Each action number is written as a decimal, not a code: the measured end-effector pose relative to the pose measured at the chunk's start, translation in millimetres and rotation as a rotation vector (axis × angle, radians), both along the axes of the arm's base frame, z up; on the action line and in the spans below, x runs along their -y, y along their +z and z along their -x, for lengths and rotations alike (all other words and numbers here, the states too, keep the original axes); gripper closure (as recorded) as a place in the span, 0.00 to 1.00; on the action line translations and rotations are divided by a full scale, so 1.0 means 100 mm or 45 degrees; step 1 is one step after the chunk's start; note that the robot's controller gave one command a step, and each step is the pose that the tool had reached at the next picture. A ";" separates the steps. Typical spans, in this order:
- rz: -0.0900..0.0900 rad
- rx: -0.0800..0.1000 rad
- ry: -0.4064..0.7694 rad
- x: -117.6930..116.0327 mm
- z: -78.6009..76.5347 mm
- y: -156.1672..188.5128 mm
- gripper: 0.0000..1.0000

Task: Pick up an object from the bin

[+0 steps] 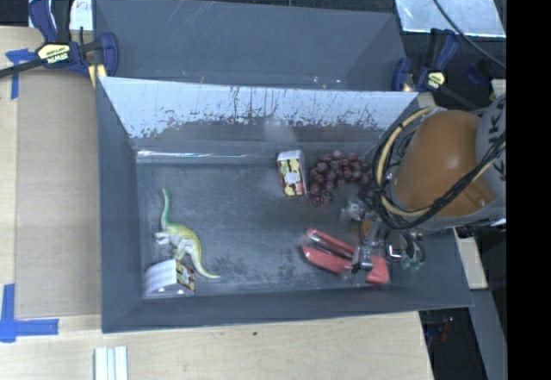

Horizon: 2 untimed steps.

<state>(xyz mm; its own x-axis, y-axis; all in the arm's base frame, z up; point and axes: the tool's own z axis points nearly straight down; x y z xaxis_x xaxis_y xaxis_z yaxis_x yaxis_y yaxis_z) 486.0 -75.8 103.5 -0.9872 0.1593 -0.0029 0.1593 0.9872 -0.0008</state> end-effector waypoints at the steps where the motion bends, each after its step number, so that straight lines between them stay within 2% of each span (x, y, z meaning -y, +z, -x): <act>1: 0.002 0.008 0.174 0.09 0.00 -0.33 0.00; 2: 0.004 0.033 -0.069 0.07 -0.06 -0.28 1.00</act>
Offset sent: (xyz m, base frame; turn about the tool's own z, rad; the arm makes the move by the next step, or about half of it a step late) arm -0.0007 -0.0065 -0.0335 0.0543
